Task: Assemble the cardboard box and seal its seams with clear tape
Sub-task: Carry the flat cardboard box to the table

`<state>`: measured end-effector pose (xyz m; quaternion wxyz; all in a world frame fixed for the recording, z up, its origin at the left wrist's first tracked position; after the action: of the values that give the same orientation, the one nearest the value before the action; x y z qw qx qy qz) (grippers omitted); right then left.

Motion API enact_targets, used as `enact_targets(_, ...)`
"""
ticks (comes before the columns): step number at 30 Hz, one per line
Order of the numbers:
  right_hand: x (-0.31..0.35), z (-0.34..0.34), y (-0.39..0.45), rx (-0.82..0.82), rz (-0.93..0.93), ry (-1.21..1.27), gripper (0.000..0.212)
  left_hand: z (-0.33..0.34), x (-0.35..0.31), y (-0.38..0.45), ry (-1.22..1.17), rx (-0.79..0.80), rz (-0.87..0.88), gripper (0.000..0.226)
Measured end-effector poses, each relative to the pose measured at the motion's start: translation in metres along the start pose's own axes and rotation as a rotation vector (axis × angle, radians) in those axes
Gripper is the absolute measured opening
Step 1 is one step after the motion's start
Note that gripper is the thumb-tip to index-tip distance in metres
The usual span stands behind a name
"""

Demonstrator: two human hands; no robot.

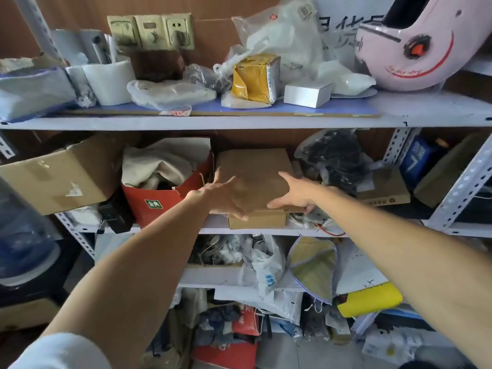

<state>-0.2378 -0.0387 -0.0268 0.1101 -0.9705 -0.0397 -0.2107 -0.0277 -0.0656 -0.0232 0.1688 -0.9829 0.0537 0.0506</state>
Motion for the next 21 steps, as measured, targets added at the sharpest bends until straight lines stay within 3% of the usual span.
enact_targets(11, -0.009, 0.005, -0.004, -0.057, 0.054, -0.077, 0.128, 0.004, -0.006, 0.012, 0.049, -0.177, 0.079, 0.127)
enact_targets(21, -0.013, 0.002, -0.081, -0.257, 0.224, -0.030, 0.125, 0.005, -0.042, -0.014, 0.080, -0.305, 0.343, 0.121)
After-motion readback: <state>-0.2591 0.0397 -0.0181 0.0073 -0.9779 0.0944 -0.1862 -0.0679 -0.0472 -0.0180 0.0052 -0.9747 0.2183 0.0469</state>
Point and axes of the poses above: each hand's wrist, its own y-axis towards the middle knuckle, its own z-axis out of the palm, x = y × z, the point moved 7 cm from there along y, towards the middle knuckle, and after that the axes turned 12 degrees about -z, right-handed, at the moved point
